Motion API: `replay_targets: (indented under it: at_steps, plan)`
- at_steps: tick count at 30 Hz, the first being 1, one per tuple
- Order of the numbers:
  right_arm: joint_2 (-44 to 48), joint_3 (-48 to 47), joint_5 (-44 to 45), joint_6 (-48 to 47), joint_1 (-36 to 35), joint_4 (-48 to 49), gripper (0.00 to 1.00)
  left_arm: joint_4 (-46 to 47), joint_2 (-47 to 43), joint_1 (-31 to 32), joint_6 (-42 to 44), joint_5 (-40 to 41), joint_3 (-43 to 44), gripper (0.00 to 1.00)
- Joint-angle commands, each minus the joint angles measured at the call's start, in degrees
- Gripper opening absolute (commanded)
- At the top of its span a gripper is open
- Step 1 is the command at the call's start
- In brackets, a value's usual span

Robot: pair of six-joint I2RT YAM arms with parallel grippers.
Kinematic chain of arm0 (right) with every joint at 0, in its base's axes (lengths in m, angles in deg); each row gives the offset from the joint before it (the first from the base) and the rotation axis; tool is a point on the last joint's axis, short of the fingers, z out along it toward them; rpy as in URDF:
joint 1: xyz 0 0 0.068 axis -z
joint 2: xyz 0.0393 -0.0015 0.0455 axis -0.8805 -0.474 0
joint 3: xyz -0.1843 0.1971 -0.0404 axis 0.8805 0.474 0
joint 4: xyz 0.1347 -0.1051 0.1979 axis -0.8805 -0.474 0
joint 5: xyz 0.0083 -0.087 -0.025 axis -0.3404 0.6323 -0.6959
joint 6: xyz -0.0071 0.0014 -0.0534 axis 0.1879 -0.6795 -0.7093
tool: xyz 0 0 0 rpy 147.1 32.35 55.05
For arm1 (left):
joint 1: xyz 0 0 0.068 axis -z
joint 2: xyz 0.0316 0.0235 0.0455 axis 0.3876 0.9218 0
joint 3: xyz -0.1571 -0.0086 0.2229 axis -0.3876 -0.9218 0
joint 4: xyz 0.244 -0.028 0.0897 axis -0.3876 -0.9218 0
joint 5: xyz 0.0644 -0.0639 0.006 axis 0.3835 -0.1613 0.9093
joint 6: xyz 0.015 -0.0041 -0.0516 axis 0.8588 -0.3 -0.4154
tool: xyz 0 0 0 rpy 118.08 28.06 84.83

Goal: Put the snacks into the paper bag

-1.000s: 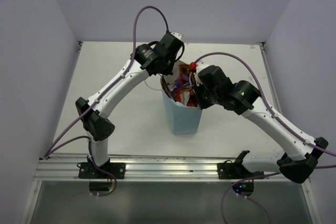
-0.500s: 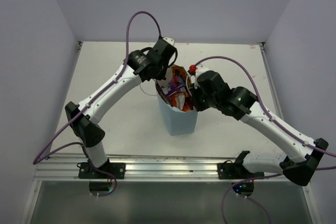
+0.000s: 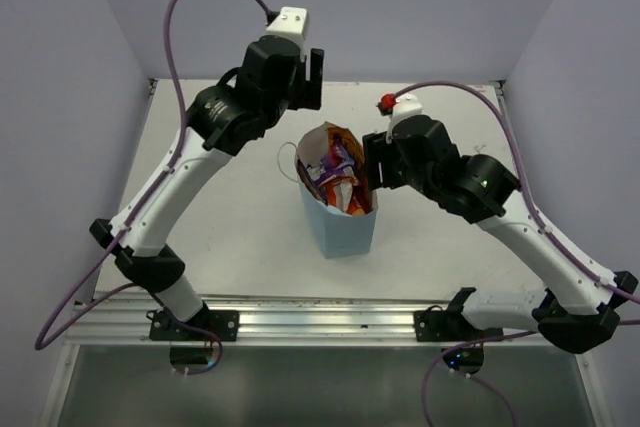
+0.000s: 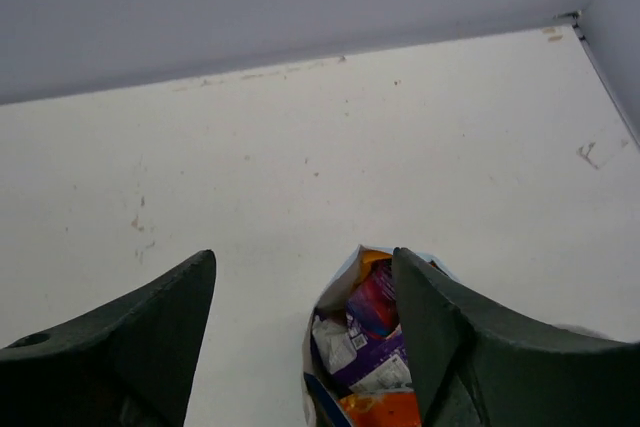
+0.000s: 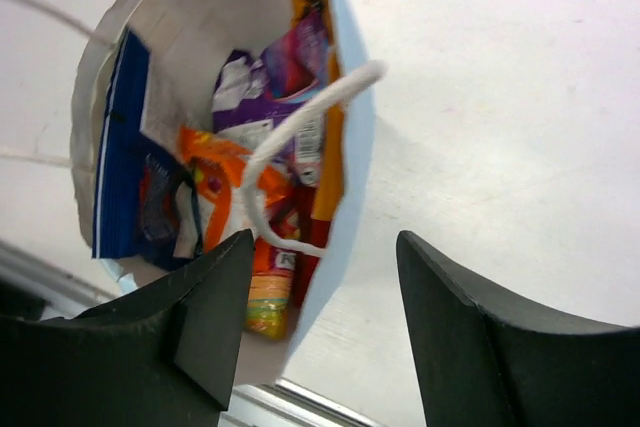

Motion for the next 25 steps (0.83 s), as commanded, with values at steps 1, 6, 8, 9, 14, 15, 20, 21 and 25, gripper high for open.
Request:
replay_targets:
  at_steps: [1, 6, 8, 9, 14, 15, 20, 21, 25]
  plan:
    - [2.5, -8.5, 14.9, 1.5, -0.2, -5.3, 0.63, 14.0, -9.3, -0.5, 1.6, 8.0, -6.4, 0.79]
    - [6.6, -9.4, 37.7, -2.4, 0.0, -8.7, 0.71, 11.1, -9.8, -5.3, 2.9, 11.6, -2.7, 0.88]
    - [8.3, -7.7, 45.3, -5.4, 0.0, -7.0, 0.76, 8.4, -8.1, -7.5, 4.0, 11.0, -0.9, 0.9]
    - [9.9, -6.8, 47.3, -6.3, -0.1, -6.3, 0.77, 7.9, -7.7, -8.1, 4.1, 9.4, -0.8, 0.91]
    - [11.8, -1.4, 54.0, -7.8, 0.0, -5.5, 0.88, 5.4, -7.1, -15.0, 1.1, 2.8, -3.7, 0.93]
    - [11.9, -0.9, 53.7, -7.5, 0.0, -5.7, 0.93, 5.5, -7.3, -15.9, 0.7, 0.3, -4.3, 0.93]
    - [10.5, -0.6, 51.5, -4.3, -0.1, -7.3, 0.89, 6.6, -8.1, -19.7, 0.5, -2.7, -6.2, 0.93]
    - [9.8, -0.9, 51.5, -4.1, 0.0, -7.7, 0.89, 6.6, -8.1, -20.1, 0.6, -3.1, -6.2, 0.93]
    - [4.9, -4.2, 53.3, -3.4, 0.2, -11.2, 0.99, 7.1, -8.5, -22.1, 0.7, -3.8, -7.3, 0.95]
